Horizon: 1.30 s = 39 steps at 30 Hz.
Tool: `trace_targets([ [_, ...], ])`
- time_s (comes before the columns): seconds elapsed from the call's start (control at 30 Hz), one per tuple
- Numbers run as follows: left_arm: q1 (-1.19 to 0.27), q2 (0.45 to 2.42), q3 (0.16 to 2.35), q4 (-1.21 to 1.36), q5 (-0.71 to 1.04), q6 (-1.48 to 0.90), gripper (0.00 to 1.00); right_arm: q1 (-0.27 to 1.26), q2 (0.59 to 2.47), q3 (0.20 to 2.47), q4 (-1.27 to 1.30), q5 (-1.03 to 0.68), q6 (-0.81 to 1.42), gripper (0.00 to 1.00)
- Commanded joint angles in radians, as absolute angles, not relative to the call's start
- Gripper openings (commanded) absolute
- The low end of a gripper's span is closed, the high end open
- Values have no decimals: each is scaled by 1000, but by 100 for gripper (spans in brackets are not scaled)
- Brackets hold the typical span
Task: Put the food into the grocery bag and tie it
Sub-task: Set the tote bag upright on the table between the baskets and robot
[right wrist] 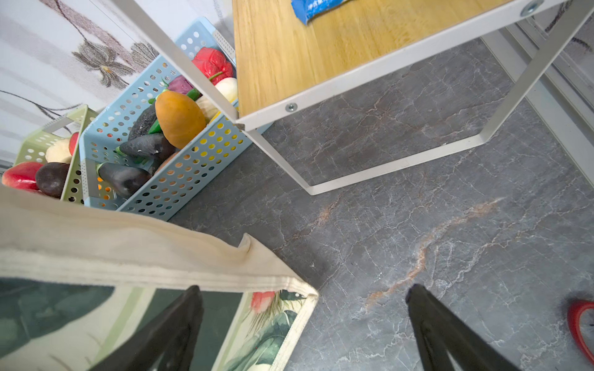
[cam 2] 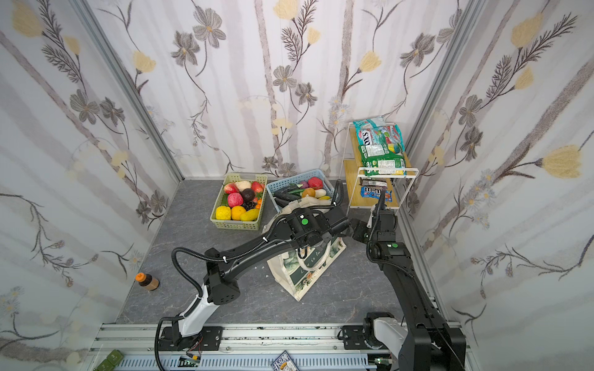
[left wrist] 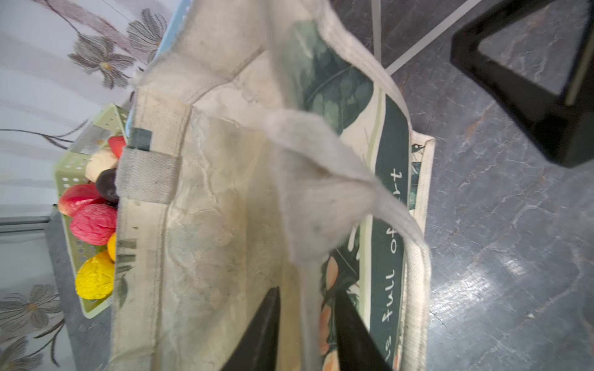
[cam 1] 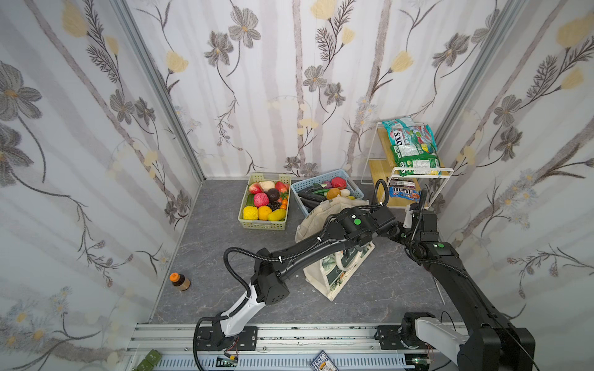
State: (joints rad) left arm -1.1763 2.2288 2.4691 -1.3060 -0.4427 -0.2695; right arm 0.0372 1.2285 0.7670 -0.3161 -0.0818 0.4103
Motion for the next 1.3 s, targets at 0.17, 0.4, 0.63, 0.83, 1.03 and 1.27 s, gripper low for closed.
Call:
trace_targets([
  [0.17, -1125, 2095, 2433, -1147, -199, -317, 70, 37, 1246, 713, -269, -134, 411, 98],
  [0.4, -1058, 2002, 2378, -1086, -131, -317, 74, 37, 1265, 671, -210, -183, 435, 97],
  [0.63, -955, 2002, 2354, -1163, -270, -240, 72, 49, 1291, 631, -138, -221, 470, 96],
  [0.83, -917, 2026, 2276, -1182, -348, -213, 73, 62, 1322, 622, -105, -235, 479, 96],
  [1.03, -863, 2004, 2186, -1152, -301, -219, 73, 92, 1339, 615, -81, -217, 491, 96],
  [1.27, -795, 1910, 1965, -988, -56, -263, 69, 167, 1368, 601, -12, -190, 519, 95],
])
